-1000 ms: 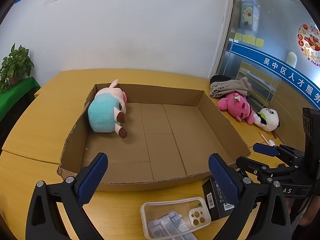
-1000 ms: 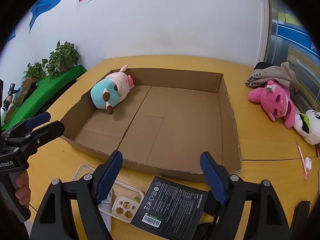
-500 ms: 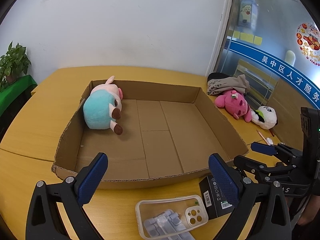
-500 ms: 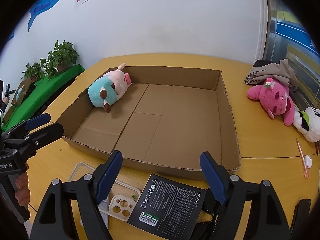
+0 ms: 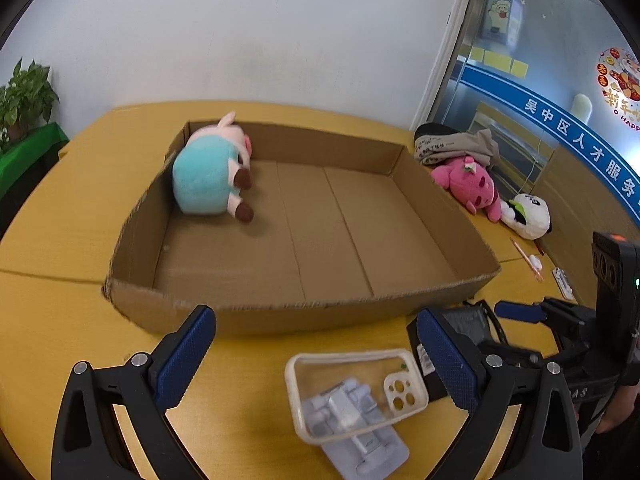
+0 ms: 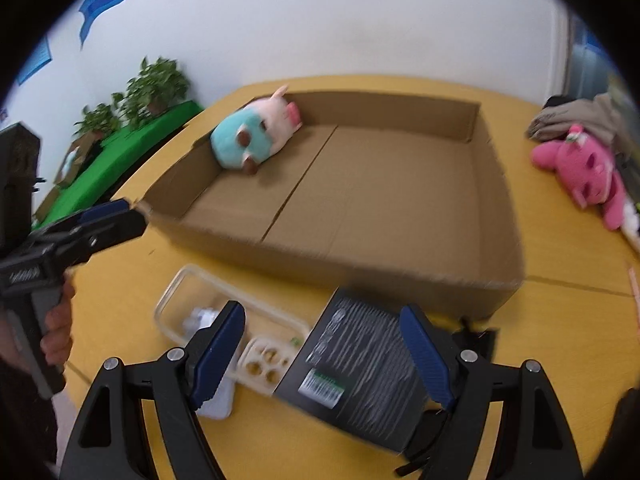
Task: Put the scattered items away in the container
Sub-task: 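Withdraw both tools and move toward the white phone case on the table, then close the right gripper on the rim of the white phone case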
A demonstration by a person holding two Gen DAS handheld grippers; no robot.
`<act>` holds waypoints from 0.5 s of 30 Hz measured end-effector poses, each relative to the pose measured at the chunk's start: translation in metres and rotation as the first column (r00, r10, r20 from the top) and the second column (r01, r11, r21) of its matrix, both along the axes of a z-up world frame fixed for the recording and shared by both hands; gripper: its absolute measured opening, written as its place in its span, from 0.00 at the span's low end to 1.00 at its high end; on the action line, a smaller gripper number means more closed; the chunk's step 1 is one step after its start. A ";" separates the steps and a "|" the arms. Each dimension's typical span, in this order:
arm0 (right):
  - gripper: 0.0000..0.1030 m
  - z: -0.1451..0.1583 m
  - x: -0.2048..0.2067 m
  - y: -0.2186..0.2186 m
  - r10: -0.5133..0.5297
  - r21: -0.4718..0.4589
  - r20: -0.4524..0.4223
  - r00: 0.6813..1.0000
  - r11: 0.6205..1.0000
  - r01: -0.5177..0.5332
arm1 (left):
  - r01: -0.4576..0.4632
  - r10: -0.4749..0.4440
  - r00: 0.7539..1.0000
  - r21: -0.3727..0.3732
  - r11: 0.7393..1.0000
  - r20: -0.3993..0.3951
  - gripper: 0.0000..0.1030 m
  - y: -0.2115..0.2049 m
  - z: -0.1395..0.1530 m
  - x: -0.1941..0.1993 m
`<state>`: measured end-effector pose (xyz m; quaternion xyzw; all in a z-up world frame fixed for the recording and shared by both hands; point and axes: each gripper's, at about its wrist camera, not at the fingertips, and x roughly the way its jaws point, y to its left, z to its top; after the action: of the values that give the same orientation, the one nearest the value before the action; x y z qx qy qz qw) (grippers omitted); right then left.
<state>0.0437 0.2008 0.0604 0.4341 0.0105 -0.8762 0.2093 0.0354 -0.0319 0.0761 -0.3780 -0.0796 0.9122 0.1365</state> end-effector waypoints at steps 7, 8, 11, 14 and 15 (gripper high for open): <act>0.77 -0.038 0.028 -0.021 0.105 -0.080 0.115 0.988 0.992 -0.096 | 0.027 -0.029 0.991 0.019 0.999 0.130 0.85 -0.009 -0.036 0.000; 0.77 -0.039 0.030 -0.023 0.120 -0.090 0.123 0.985 0.990 -0.109 | 0.031 -0.032 0.988 0.009 0.999 0.151 0.78 -0.008 -0.042 -0.001; 0.76 -0.037 0.032 -0.026 0.136 -0.134 0.125 0.983 0.984 -0.119 | 0.047 -0.045 0.976 -0.004 0.999 0.213 0.59 -0.007 -0.057 -0.003; 0.76 -0.035 0.035 -0.029 0.149 -0.126 0.110 0.983 0.983 -0.134 | 0.043 -0.041 0.959 -0.003 0.999 0.280 0.13 -0.007 -0.072 -0.007; 0.76 -0.034 0.036 -0.030 0.151 -0.129 0.109 0.982 0.982 -0.137 | 0.039 -0.035 0.954 -0.008 0.999 0.296 0.08 -0.008 -0.076 -0.008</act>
<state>0.0794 0.1705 0.0263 0.4700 -0.0234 -0.8304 0.2984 0.0278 -0.0401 0.0005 -0.5127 -0.0860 0.8431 0.1376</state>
